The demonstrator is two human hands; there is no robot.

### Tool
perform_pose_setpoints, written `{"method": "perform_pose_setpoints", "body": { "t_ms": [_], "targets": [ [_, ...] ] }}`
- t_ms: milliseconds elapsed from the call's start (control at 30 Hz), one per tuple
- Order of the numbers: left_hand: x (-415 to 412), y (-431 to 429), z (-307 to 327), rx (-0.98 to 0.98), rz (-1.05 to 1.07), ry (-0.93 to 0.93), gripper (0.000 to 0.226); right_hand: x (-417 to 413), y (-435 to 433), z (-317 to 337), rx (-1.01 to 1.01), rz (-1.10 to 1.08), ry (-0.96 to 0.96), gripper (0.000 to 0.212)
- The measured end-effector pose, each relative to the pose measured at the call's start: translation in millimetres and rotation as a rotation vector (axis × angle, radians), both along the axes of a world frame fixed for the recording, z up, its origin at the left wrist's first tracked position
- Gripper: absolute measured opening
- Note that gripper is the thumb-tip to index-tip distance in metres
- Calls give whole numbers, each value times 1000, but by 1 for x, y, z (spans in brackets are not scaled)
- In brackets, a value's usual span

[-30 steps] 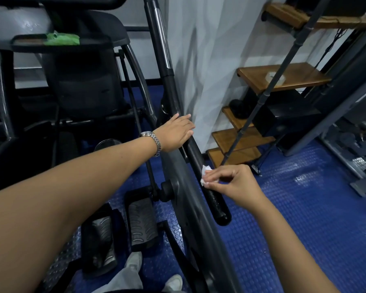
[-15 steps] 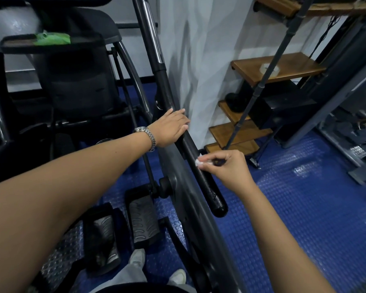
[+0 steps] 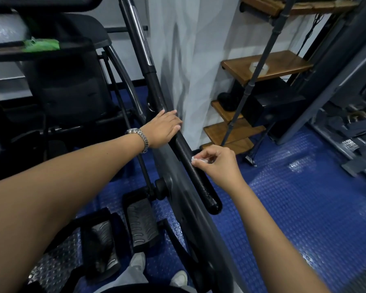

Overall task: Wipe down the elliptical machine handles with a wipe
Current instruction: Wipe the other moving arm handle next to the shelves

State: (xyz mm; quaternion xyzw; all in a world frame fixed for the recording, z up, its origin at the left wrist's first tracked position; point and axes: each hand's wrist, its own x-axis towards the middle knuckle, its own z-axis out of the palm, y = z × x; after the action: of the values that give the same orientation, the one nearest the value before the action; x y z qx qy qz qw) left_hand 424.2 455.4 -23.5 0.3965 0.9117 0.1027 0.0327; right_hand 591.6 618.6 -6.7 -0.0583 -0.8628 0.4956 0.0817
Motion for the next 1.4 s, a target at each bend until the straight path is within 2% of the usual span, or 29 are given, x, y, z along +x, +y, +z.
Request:
{"method": "perform_pose_setpoints", "body": {
  "t_ms": [200, 433, 600, 833, 1033, 1167, 1233, 1400],
  "targets": [
    [-1, -2, 1, 9, 5, 4, 44, 20, 19, 4, -50, 102, -132, 9],
    [2, -1, 2, 0, 1, 12, 45, -3, 8, -2, -99, 28, -98, 10],
    [0, -2, 2, 31, 1, 23, 45, 14, 24, 2, -135, 94, -208, 8],
    [1, -1, 0, 9, -5, 22, 45, -4, 9, 1, -126, 43, -132, 7],
    [-4, -2, 8, -34, -28, -32, 44, 21, 37, 17, -41, 260, -291, 7],
    [12, 4, 8, 56, -151, -7, 46, 12, 35, 25, 84, 271, -64, 6],
    [25, 12, 5, 84, -209, 15, 46, 9, 24, 21, 101, 344, 17, 9],
    [38, 18, -4, -35, -271, 75, 48, 18, 17, 7, 210, 446, -6, 9]
  ]
}}
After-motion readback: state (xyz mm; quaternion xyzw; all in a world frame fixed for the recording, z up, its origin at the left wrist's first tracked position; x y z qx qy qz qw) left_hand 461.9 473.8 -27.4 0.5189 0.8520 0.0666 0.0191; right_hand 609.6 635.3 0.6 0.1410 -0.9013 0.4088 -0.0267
